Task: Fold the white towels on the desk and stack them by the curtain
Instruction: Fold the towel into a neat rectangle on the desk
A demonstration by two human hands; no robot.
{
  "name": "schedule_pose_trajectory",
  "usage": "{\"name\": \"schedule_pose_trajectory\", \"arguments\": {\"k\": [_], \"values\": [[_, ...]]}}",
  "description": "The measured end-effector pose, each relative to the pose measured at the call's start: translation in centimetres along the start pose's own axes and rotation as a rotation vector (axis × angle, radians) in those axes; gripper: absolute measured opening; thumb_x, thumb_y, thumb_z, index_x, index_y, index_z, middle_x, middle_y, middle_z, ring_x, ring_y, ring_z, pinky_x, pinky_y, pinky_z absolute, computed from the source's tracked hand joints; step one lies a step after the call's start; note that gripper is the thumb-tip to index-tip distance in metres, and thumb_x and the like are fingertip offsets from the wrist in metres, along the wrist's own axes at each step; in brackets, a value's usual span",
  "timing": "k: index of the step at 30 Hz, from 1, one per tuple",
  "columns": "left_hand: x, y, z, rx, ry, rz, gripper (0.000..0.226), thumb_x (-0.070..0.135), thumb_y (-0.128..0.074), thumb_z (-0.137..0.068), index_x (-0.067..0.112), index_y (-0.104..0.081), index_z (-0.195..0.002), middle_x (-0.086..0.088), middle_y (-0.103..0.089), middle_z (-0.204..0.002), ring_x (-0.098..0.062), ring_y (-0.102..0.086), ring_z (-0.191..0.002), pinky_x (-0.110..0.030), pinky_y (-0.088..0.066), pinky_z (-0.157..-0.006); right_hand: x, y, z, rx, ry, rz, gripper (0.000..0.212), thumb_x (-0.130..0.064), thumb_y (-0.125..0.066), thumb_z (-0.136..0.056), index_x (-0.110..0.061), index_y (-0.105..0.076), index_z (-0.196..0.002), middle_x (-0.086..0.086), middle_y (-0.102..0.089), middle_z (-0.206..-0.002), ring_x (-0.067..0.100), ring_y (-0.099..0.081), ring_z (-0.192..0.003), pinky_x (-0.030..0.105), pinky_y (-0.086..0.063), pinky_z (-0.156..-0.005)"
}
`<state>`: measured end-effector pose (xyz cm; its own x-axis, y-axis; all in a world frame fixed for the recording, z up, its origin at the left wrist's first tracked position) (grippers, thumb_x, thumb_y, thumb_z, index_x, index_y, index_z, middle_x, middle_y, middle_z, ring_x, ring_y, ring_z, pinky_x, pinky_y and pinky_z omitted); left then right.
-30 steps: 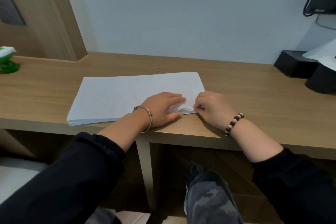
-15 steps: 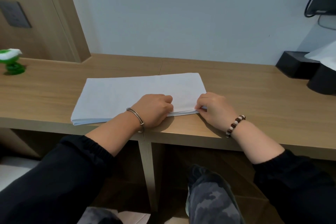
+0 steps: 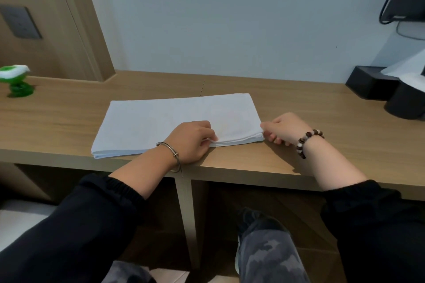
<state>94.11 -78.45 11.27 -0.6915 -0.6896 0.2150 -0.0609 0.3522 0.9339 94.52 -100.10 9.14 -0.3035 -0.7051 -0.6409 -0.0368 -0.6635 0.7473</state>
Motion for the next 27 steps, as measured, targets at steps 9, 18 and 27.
{"name": "schedule_pose_trajectory", "arguments": {"k": [9, 18, 27], "values": [[-0.1, 0.1, 0.2, 0.021, 0.011, 0.005, 0.024, 0.015, -0.055, -0.092, 0.018, -0.071, -0.11, 0.0, -0.063, -0.101, -0.019, -0.059, -0.09, -0.021, -0.038, -0.072, -1.5, -0.4, 0.6, 0.036, 0.059, -0.097, 0.024, -0.027, -0.066, -0.087, -0.012, -0.064, -0.069, -0.002, -0.063, -0.061, 0.007, -0.052, -0.05, 0.017, -0.04, -0.043], [-0.3, 0.0, 0.2, 0.023, 0.022, 0.008, 0.024, 0.016, -0.055, -0.093, 0.02, -0.071, -0.11, 0.002, -0.062, -0.099, -0.018, -0.058, -0.087, -0.02, -0.036, -0.07, -1.5, -0.5, 0.6, -0.017, 0.046, -0.233, 0.026, -0.018, -0.063, -0.089, -0.009, -0.066, -0.064, -0.001, -0.059, -0.053, 0.008, -0.047, -0.045, 0.021, -0.04, -0.044], [-0.4, 0.1, 0.2, 0.046, 0.026, 0.019, 0.023, 0.016, -0.056, -0.092, 0.02, -0.072, -0.108, 0.002, -0.063, -0.098, -0.018, -0.058, -0.085, -0.021, -0.033, -0.067, -3.5, -1.5, 1.5, -0.083, 0.31, 0.067, 0.035, -0.023, -0.077, -0.077, -0.036, -0.065, -0.047, -0.019, -0.055, -0.044, -0.006, -0.049, -0.043, 0.005, -0.033, -0.04]]}}
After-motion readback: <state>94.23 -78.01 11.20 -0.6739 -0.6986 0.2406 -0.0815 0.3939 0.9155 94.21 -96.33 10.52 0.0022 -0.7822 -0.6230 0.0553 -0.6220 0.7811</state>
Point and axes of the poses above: each hand's wrist, its own z-axis away from the middle knuckle, its own y-axis out of the back of the hand, x = y × z, the point moved 10 cm from there along -z, towards the middle knuckle
